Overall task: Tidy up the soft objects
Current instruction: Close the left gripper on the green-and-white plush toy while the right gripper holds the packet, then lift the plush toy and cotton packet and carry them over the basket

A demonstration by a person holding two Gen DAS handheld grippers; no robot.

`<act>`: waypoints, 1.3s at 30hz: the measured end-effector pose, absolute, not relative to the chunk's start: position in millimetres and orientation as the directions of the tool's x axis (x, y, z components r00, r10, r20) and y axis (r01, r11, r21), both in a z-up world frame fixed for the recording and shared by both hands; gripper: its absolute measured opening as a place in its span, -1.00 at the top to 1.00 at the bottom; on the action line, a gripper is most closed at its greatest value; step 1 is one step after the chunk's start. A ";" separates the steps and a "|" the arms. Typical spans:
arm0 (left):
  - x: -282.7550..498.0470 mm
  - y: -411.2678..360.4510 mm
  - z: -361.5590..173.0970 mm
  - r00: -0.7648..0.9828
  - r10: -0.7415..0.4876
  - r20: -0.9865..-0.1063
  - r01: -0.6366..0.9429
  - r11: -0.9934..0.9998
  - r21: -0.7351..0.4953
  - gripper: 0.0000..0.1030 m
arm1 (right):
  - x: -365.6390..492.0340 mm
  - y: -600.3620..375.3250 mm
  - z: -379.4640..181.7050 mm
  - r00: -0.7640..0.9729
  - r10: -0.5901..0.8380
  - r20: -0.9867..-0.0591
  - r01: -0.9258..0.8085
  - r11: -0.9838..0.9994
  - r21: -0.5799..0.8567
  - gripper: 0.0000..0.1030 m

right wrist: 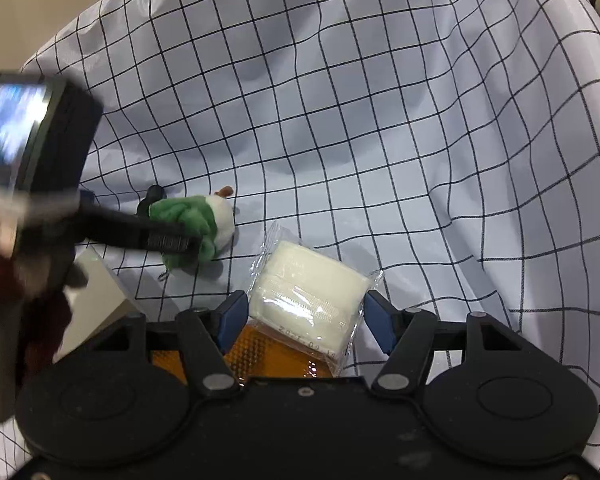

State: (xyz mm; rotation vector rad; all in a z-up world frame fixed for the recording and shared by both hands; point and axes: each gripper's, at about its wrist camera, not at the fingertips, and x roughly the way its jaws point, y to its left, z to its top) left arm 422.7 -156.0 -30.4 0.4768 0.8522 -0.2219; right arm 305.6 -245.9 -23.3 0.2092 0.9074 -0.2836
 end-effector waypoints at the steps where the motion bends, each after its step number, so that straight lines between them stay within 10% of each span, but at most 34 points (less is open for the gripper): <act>1: 426.4 -154.2 -25.6 0.632 -0.024 -0.775 0.368 0.889 0.273 -0.82 | 304.8 -246.8 -23.6 0.583 -0.152 -0.798 0.330 0.942 0.061 -0.23; 9: 440.7 -146.0 -18.8 0.516 -0.148 -0.844 0.327 0.945 0.034 -0.83 | 303.8 -246.2 -30.5 0.577 -0.136 -0.806 0.328 0.942 0.076 -0.23; 32: 464.3 -167.3 -74.8 0.365 -0.143 -0.920 0.246 0.968 -0.053 -0.81 | 291.3 -241.7 -35.0 0.587 -0.201 -0.784 0.327 0.945 0.003 -0.23; 39: 468.1 -169.3 -79.9 0.368 -0.168 -0.914 0.233 0.969 -0.084 -0.38 | 286.8 -242.3 -35.5 0.585 -0.219 -0.781 0.325 0.945 -0.022 -0.23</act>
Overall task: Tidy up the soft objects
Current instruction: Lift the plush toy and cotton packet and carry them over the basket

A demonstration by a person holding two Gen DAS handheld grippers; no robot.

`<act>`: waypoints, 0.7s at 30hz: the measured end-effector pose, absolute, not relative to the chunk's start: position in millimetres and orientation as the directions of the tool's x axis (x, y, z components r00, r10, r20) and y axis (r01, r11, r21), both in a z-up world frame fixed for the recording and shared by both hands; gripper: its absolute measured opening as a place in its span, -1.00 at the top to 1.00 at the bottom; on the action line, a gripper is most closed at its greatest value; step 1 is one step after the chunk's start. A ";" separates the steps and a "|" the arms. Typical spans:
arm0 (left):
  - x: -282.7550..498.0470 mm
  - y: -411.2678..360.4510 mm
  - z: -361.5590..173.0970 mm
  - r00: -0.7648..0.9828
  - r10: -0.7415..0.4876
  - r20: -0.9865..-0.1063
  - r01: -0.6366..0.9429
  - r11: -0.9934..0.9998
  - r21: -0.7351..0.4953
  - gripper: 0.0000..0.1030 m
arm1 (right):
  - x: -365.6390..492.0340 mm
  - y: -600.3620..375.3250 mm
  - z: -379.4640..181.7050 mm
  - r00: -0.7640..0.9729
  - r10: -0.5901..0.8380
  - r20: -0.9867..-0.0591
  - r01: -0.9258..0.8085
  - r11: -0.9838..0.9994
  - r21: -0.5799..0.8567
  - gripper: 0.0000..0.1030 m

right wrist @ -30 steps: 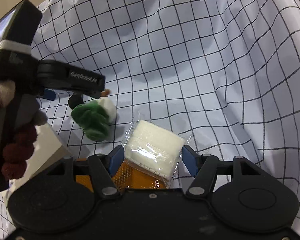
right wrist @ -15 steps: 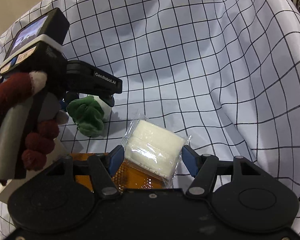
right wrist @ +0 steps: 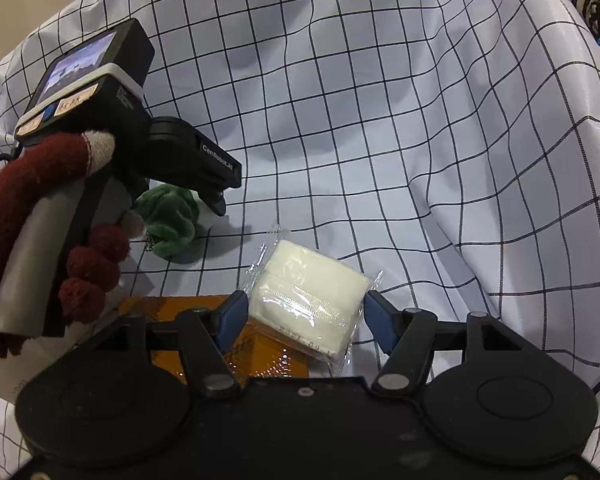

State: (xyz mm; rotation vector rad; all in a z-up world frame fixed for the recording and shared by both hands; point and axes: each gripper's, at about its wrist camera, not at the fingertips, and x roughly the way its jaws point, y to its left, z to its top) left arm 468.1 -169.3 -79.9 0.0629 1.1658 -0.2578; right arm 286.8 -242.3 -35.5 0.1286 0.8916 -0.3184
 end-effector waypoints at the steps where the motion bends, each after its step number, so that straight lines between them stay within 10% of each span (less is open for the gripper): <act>1: 469.3 -170.6 -80.1 0.372 -0.177 -0.911 0.240 0.967 -0.089 -0.35 | 286.1 -242.8 -35.8 0.584 -0.224 -0.780 0.329 0.944 -0.025 -0.23; 21: 373.6 -257.8 -62.1 0.225 -0.424 -0.877 0.528 0.810 -0.256 -0.27 | 226.3 -259.2 -15.0 0.551 -0.312 -0.774 0.412 0.908 -0.073 -0.23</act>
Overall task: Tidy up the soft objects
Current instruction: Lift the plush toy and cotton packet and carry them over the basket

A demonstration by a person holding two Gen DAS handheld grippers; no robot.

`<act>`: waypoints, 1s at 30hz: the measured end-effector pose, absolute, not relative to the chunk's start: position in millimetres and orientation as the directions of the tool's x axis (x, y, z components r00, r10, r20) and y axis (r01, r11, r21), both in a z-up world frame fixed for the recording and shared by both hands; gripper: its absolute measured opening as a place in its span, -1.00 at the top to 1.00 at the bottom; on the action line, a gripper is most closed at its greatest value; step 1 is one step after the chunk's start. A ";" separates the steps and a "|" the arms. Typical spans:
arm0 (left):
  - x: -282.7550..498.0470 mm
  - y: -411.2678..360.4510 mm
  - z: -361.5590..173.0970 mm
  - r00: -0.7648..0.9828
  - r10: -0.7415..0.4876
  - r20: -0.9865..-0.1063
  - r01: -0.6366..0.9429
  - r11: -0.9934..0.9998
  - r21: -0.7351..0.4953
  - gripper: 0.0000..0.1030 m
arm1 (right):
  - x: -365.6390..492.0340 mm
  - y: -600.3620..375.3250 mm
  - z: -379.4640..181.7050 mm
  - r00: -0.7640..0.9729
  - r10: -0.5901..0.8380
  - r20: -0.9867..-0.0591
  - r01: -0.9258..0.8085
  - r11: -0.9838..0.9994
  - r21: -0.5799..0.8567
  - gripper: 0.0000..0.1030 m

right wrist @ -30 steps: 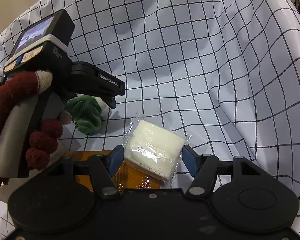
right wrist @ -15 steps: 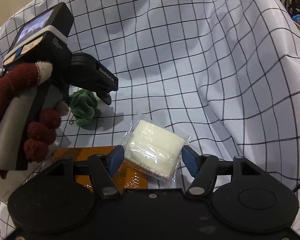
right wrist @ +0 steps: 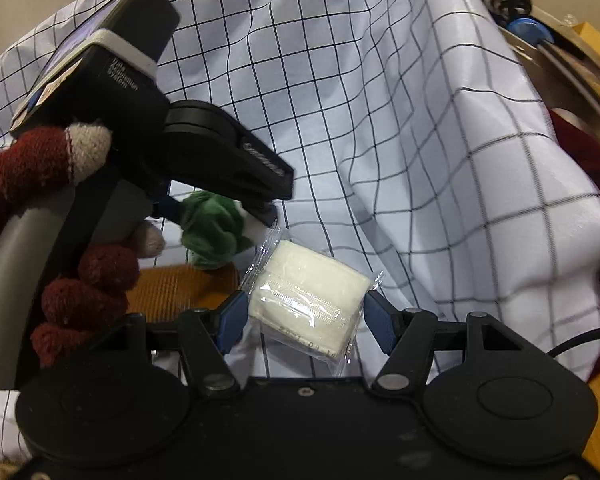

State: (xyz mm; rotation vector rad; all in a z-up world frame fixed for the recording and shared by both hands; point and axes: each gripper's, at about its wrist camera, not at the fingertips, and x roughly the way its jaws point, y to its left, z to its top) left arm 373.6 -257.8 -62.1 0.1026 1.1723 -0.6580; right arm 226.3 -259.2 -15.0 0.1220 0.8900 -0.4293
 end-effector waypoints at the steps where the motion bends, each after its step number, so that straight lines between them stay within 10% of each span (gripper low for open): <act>1: 368.1 -259.6 -60.3 0.219 -0.433 -0.874 0.541 0.799 -0.261 -0.27 | 221.3 -258.5 -13.0 0.550 -0.311 -0.775 0.409 0.910 -0.075 -0.23; 30: 169.6 -80.4 27.0 0.316 -0.482 -0.817 0.533 0.803 -0.268 -0.28 | 73.2 -193.3 13.9 0.533 -0.161 -0.831 0.267 0.964 -0.016 -0.23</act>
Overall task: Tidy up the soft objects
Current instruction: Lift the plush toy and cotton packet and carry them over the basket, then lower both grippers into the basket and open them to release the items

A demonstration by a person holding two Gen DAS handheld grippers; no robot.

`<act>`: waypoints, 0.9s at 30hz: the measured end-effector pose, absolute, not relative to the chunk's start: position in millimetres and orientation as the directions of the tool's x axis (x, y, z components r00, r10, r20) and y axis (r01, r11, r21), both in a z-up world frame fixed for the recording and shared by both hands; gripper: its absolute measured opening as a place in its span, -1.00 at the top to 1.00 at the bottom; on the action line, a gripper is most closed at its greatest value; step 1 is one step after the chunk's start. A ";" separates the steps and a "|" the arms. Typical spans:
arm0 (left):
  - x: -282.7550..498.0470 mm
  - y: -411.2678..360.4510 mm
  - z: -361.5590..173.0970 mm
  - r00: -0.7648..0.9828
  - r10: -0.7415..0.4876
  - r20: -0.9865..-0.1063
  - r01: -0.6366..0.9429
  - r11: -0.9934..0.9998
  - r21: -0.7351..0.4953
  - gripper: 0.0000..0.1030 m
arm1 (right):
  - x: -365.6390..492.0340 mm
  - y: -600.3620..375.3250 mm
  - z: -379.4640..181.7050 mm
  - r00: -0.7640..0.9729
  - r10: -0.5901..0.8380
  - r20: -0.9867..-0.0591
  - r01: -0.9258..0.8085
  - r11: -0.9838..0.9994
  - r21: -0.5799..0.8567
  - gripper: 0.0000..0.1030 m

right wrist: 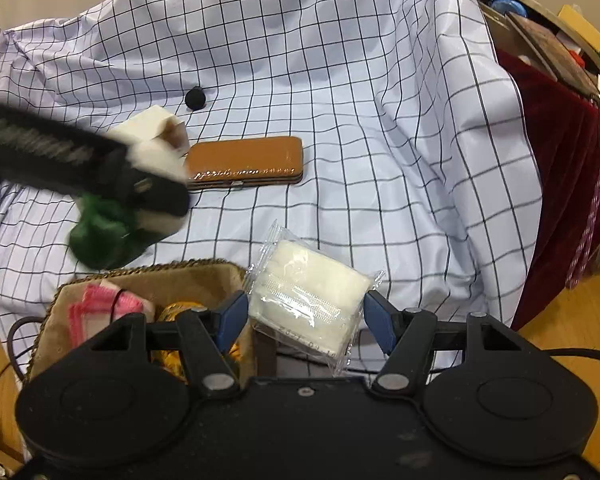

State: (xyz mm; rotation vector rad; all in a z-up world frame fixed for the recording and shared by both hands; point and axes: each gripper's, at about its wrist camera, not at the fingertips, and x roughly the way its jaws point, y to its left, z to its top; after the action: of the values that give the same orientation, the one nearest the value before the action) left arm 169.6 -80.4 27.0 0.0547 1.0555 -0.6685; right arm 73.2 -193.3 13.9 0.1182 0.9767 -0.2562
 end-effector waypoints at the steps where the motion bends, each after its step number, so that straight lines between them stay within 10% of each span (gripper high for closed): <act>1: 165.5 -74.3 25.7 0.328 -0.473 -0.818 0.520 0.813 -0.262 -0.28 | 69.8 -192.1 14.7 0.535 -0.156 -0.830 0.269 0.963 -0.008 -0.23; 27: 90.5 -2.0 -30.1 0.385 -0.277 -0.880 0.294 0.941 -0.168 -0.29 | 70.2 -143.3 6.3 0.548 0.049 -0.835 0.108 0.986 0.129 -0.24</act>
State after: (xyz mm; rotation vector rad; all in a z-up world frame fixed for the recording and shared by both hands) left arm 90.5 -2.0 -30.1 0.0164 1.1182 -0.3638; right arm 70.2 -143.3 6.3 0.1730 0.9916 -0.0354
